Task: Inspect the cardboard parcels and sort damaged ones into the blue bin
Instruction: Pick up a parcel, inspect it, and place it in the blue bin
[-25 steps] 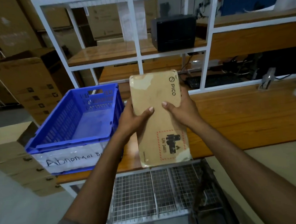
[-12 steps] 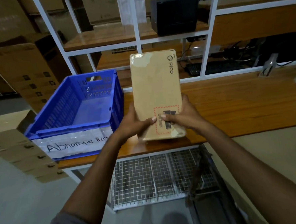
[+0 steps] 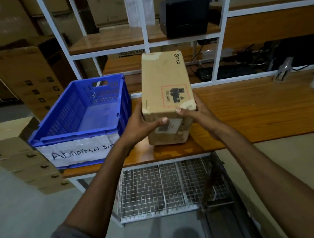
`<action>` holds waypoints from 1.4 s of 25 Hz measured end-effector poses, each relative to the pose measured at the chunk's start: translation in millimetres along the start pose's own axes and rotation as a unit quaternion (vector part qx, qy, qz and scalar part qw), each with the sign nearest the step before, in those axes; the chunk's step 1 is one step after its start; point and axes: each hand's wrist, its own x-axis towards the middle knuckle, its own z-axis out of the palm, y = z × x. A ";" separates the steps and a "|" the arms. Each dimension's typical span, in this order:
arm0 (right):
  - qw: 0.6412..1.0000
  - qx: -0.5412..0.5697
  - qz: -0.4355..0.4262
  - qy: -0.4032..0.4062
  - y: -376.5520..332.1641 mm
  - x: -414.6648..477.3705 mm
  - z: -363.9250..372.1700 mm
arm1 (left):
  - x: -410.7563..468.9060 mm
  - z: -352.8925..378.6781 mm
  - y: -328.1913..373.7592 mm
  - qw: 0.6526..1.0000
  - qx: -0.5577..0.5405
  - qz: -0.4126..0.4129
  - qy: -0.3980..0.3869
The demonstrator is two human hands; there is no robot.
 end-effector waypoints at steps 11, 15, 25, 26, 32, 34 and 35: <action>0.993 -0.060 -0.081 0.067 -19.0 -3.6 3.5 | 7.3 -10.2 16.2 0.996 -0.019 0.038 0.079; 0.976 -0.163 -0.122 0.080 -33.0 -9.3 13.8 | 6.9 -13.4 37.7 0.985 -0.118 -0.080 0.092; 0.989 -0.070 -0.077 0.101 -37.0 -7.7 5.3 | 4.6 1.2 2.1 0.990 -0.090 -0.078 0.073; 0.989 -0.080 -0.056 0.114 -38.3 -4.2 1.9 | 0.9 5.2 -1.0 0.996 -0.064 -0.042 0.046; 0.980 -0.147 -0.039 0.126 -6.3 -0.1 -0.2 | -0.3 9.0 -9.2 0.999 0.021 0.043 -0.011; 0.981 -0.140 -0.040 0.128 0.5 -0.6 -2.3 | 0.0 9.2 -9.4 0.999 0.011 0.040 -0.004; 0.982 -0.138 -0.038 0.126 2.2 -0.1 -4.0 | -0.7 10.2 -8.5 0.999 -0.005 0.045 0.002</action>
